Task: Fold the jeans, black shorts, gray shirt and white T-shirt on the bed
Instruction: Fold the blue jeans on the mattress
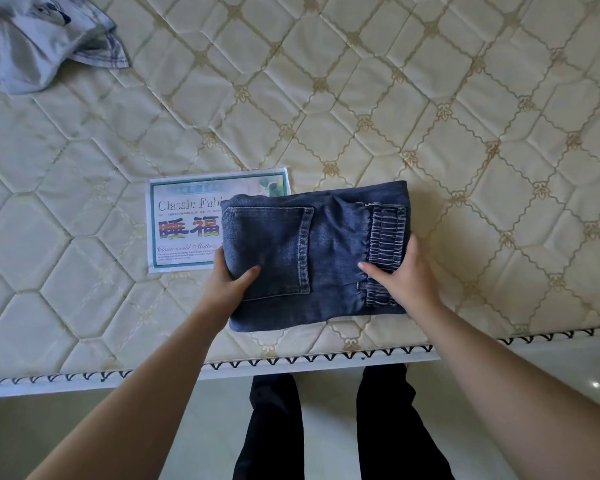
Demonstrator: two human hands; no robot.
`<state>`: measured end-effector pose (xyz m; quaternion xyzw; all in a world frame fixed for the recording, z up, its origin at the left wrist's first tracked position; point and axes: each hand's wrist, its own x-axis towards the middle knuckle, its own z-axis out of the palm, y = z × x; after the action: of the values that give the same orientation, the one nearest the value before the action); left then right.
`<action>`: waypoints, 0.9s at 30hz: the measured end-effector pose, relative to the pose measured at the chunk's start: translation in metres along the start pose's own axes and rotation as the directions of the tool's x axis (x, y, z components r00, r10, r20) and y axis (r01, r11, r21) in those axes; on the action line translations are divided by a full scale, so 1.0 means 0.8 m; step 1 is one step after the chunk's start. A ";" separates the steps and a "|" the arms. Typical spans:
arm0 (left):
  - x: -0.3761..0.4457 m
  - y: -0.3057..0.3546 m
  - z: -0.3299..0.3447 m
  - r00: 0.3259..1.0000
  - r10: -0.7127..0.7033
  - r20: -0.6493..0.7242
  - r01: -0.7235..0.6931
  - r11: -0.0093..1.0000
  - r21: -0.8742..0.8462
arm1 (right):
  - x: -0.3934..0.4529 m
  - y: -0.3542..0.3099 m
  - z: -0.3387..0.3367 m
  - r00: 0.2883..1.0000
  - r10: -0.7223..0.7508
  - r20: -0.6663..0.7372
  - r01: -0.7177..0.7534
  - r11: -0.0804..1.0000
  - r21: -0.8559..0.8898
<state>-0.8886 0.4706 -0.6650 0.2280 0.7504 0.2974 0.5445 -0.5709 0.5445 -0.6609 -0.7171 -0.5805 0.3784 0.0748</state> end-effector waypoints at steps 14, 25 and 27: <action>-0.086 0.060 0.010 0.976 0.139 -0.166 -0.111 0.979 0.169 | -0.055 -0.019 -0.061 0.994 0.022 -0.103 -0.007 0.989 0.145; -0.234 0.171 -0.088 0.955 0.233 0.185 -0.263 0.952 0.158 | -0.248 -0.084 -0.159 0.964 0.069 -0.256 0.024 0.939 0.342; -0.264 0.191 -0.101 0.940 0.255 0.226 -0.292 0.945 0.148 | -0.291 -0.100 -0.176 0.958 0.049 -0.283 0.058 0.931 0.359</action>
<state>-0.8989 0.4238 -0.3960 0.4080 0.6751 0.2766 0.5488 -0.5532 0.4092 -0.4119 -0.7368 -0.4849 0.3709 0.2907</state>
